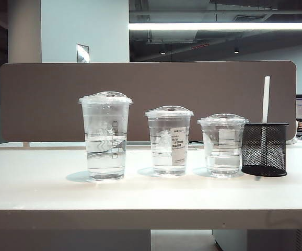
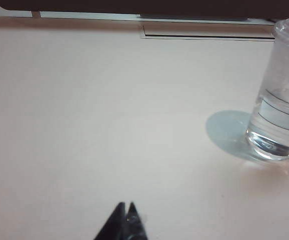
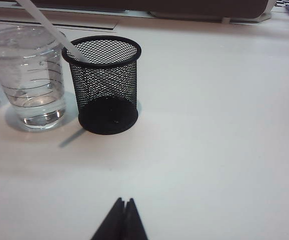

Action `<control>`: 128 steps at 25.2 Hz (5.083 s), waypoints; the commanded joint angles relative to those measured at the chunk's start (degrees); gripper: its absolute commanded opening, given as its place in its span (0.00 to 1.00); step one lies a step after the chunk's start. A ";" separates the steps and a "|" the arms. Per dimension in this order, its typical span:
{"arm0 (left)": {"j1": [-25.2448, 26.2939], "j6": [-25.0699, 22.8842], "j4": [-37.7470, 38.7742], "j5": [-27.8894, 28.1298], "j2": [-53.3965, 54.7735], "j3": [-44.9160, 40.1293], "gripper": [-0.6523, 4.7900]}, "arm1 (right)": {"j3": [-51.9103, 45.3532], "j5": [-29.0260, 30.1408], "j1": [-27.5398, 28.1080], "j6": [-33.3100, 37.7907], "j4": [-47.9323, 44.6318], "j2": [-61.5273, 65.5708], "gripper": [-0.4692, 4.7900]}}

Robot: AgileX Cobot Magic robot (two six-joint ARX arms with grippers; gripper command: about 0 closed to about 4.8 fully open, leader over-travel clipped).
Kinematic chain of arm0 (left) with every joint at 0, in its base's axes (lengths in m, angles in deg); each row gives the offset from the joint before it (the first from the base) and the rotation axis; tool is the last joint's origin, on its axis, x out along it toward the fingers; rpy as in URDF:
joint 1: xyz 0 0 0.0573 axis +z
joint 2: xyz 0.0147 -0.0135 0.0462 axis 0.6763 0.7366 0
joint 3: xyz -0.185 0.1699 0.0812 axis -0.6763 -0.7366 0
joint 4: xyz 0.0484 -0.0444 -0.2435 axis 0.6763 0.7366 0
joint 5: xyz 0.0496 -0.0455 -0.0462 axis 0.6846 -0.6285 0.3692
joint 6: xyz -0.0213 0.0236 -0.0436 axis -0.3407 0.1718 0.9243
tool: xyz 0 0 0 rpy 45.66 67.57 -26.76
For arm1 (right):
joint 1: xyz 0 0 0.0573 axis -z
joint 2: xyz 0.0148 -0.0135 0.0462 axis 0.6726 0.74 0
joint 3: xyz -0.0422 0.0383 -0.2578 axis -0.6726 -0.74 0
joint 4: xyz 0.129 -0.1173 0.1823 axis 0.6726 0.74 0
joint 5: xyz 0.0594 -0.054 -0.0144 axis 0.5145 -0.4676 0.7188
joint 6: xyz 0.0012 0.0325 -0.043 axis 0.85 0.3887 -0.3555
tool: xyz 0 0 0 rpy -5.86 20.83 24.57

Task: Pick up the straw and insert it into the large coffee cup.

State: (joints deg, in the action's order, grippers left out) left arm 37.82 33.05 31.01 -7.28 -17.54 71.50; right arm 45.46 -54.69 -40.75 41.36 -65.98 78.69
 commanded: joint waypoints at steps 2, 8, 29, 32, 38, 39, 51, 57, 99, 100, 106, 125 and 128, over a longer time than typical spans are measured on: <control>-0.02 0.13 -0.28 -0.15 0.04 -0.24 0.12 | -0.39 0.07 -0.07 0.20 -0.72 0.04 0.08; -0.04 0.13 -1.31 -0.20 0.04 1.55 0.12 | -0.39 0.04 -0.07 0.20 -0.72 0.04 0.08; -0.42 -0.35 50.25 -26.51 2.12 49.48 0.12 | -0.39 0.04 -0.07 0.20 -0.72 0.04 0.08; -0.39 -0.55 50.27 -21.40 2.12 48.89 0.12 | -0.39 0.04 -0.07 0.20 -0.72 0.04 0.08; -0.39 -0.52 50.12 -19.06 2.12 48.85 0.12 | -0.39 0.04 -0.07 0.20 -0.72 0.04 0.08; -0.39 -0.52 50.10 -19.04 2.12 48.85 0.12 | -0.39 0.04 -0.07 0.20 -0.72 0.04 0.08; -0.35 -0.52 50.10 -19.04 2.10 48.85 0.12 | -0.39 0.09 -0.07 0.20 -0.70 0.04 0.08; -0.35 -0.52 50.10 -19.06 2.12 48.85 0.12 | -0.39 0.61 -0.09 0.20 -0.79 0.04 0.08; -0.28 0.33 54.38 -23.37 2.10 48.85 0.12 | 22.34 22.53 -1.53 -8.61 -38.14 58.05 0.56; -0.28 0.33 54.40 -23.39 2.10 48.85 0.12 | 22.36 22.49 -2.38 -8.63 -39.56 59.91 0.56; -0.28 0.33 54.38 -23.37 2.10 48.85 0.11 | 22.69 22.34 -4.44 -8.63 -46.27 66.25 0.55; -0.31 0.33 54.40 -23.37 2.10 48.85 0.11 | 32.11 21.97 -4.37 -8.63 -51.63 81.44 0.08; -0.28 0.35 54.40 -23.34 2.10 48.85 0.11 | 34.14 21.99 -4.37 -8.63 -51.08 80.63 0.08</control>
State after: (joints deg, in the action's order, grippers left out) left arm 37.41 33.38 85.91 -30.43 -15.53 120.22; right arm 78.56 -32.85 -45.01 32.56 -116.05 160.34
